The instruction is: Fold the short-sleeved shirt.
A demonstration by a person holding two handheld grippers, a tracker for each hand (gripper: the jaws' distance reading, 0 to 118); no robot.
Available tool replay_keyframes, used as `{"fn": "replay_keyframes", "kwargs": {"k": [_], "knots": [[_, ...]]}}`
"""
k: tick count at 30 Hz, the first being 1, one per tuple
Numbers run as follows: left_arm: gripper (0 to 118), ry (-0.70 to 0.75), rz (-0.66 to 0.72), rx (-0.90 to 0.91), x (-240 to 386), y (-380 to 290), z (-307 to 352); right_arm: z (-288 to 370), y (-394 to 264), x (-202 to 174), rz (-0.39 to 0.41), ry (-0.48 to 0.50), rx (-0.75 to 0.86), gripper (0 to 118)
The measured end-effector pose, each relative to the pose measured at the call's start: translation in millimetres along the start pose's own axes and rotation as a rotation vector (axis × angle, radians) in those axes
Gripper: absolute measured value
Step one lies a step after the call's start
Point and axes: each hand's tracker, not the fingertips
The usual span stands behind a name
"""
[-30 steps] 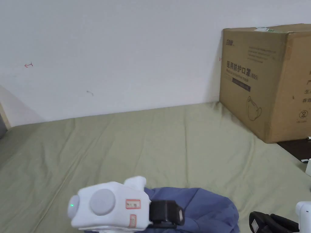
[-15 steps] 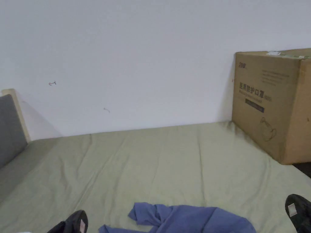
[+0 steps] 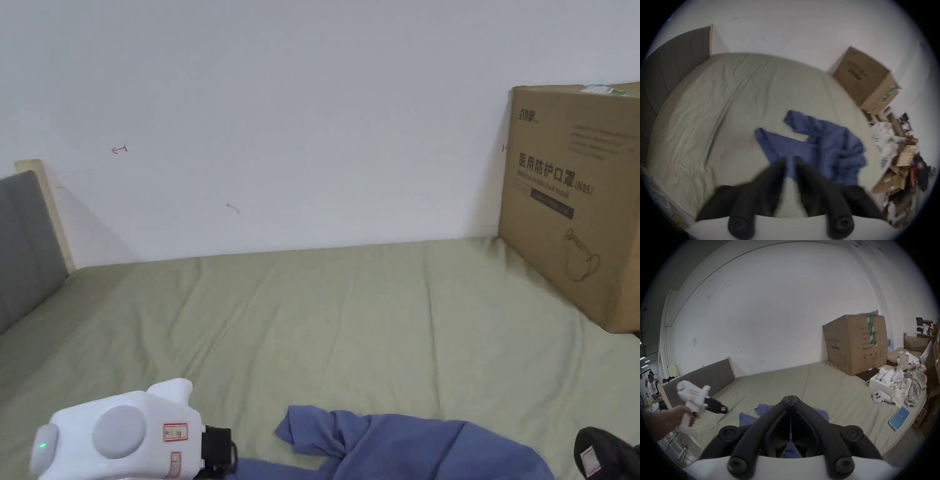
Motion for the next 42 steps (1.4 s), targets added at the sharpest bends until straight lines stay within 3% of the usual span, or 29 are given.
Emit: {"fn": "replay_keyframes", "kwargs": {"k": [1,2,3,7,8,9,10,11,13,15,16,19,20,21,22,23,24,25,28,30,32,35,37,38,40,41,42], "knots": [[63,0.03,0.001,-0.02,-3,6,-20,-4,-3,1,0.009,0.003,-0.015,0],[117,0.023,-0.003,-0.055,-6,2,-41,-9,-6,3,0.023,0.001,-0.034,0],[115,-0.008,0.025,0.026,-5,4,-56,-13,-9,5,0.037,-0.005,-0.05,0],[111,0.006,0.051,-0.071,-14,1,-119,-32,-20,11,0.083,-0.018,-0.114,0],[95,-0.016,0.048,-0.094,-13,-6,-134,-38,-23,12,0.089,-0.028,-0.134,0],[68,0.011,0.029,-0.074,-7,-17,-141,-45,-25,13,0.088,-0.035,-0.153,0],[58,0.168,-0.031,0.006,-1,-28,-125,-50,-27,13,0.085,-0.038,-0.167,0],[45,0.082,-0.028,0.148,2,-42,-113,-56,-29,13,0.078,-0.036,-0.177,0],[3,0.082,-0.039,0.282,7,-70,-104,-70,-31,10,0.072,-0.028,-0.197,0],[3,0.018,-0.022,0.452,8,-98,-76,-91,-28,3,0.09,-0.003,-0.226,0],[3,-0.003,-0.016,0.401,9,-82,-70,-103,-23,-1,0.096,0.026,-0.235,0],[3,-0.112,-0.037,0.556,1,-76,-52,-163,-4,-7,0.077,0.104,-0.285,0],[3,-0.099,-0.071,0.556,-1,-78,-54,-195,2,-10,0.089,0.121,-0.363,11],[3,-0.074,-0.083,0.512,-2,-79,-58,-229,6,-13,0.1,0.148,-0.466,47],[3,-0.053,-0.084,0.466,0,-76,-61,-258,6,-15,0.104,0.124,-0.53,97],[3,-0.061,-0.064,0.436,-4,-77,-64,-293,2,-16,0.11,0.114,-0.648,118],[3,-0.096,-0.027,0.422,-9,-77,-66,-326,-5,-17,0.116,0.107,-0.773,117],[3,-0.111,-0.005,0.416,-13,-77,-66,-346,-7,-14,0.083,0.075,-0.787,117],[3,-0.143,0.013,0.44,-18,-73,-61,-413,-25,-22,0.196,-0.014,-0.935,117],[3,-0.153,0.007,0.428,-18,-73,-63,-445,-35,-36,0.286,0.0,-0.988,117],[3,-0.146,0.0,0.417,-19,-73,-63,-462,-49,-50,0.32,0.044,-1.071,116],[3,-0.159,0.013,0.4,-20,-72,-65,-476,-70,-56,0.316,0.019,-1.213,108],[3,-0.172,0.036,0.381,-26,-72,-66,-466,-68,-61,0.375,0.01,-1.165,104],[3,-0.176,0.046,0.375,-25,-71,-68,-461,-62,-65,0.391,0.028,-1.132,94],[3,-0.189,0.065,0.363,-30,-70,-69,-440,-55,-72,0.397,0.071,-1.096,52],[3,-0.201,0.075,0.358,-33,-70,-70,-432,-51,-73,0.408,0.078,-1.074,8],[3,-0.214,0.085,0.347,-33,-71,-72,-425,-49,-73,0.401,0.096,-1.078,5]]}}
